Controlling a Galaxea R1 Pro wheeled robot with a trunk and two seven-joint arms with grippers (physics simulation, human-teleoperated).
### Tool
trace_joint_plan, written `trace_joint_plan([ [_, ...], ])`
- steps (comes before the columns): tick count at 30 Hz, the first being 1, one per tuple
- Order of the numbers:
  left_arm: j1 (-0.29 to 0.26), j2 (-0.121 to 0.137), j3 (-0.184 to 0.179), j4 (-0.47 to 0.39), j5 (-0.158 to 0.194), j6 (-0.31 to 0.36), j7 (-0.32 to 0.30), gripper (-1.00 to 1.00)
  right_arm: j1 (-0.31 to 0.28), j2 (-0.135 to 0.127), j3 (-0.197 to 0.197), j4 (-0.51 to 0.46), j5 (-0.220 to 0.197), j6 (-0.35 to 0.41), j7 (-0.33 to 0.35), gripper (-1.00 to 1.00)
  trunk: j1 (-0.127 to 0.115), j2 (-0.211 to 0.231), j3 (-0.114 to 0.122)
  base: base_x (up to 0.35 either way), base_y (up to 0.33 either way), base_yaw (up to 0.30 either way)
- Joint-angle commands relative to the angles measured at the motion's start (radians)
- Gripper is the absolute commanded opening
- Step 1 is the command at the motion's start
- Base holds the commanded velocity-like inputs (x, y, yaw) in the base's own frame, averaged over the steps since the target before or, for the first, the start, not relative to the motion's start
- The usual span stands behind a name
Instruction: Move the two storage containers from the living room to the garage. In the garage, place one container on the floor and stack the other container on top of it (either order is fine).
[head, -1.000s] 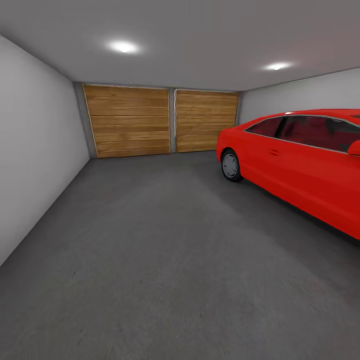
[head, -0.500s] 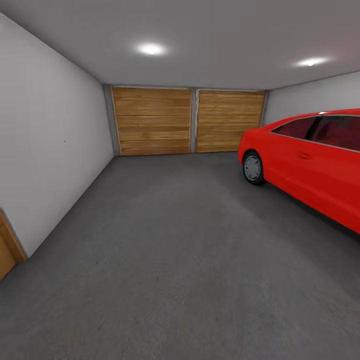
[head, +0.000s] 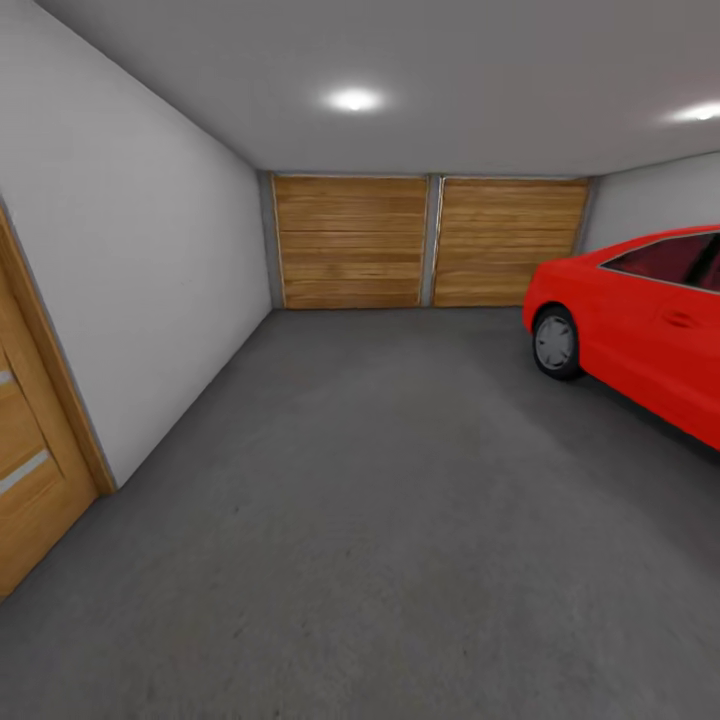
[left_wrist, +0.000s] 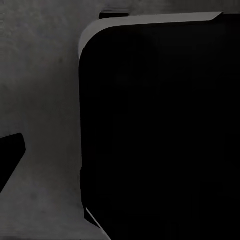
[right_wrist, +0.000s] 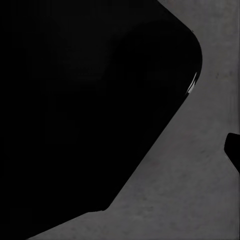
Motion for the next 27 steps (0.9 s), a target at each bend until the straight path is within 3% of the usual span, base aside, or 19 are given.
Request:
trace_joint_plan([
  [1, 0.000, 0.000, 0.001, 0.001, 0.001, -0.033, 0.000, 1.00, 0.000, 0.000, 0.002, 0.000, -0.001, -0.003, 0.000, 1.00, 0.000, 0.000, -0.001, 0.000, 0.000, 0.276],
  [27, 0.000, -0.001, 0.001, 0.001, 0.001, -0.047, 0.000, 1.00, 0.000, -0.004, 0.000, 0.000, -0.001, -0.011, 0.000, 1.00, 0.000, 0.000, -0.001, 0.000, 0.000, 0.275],
])
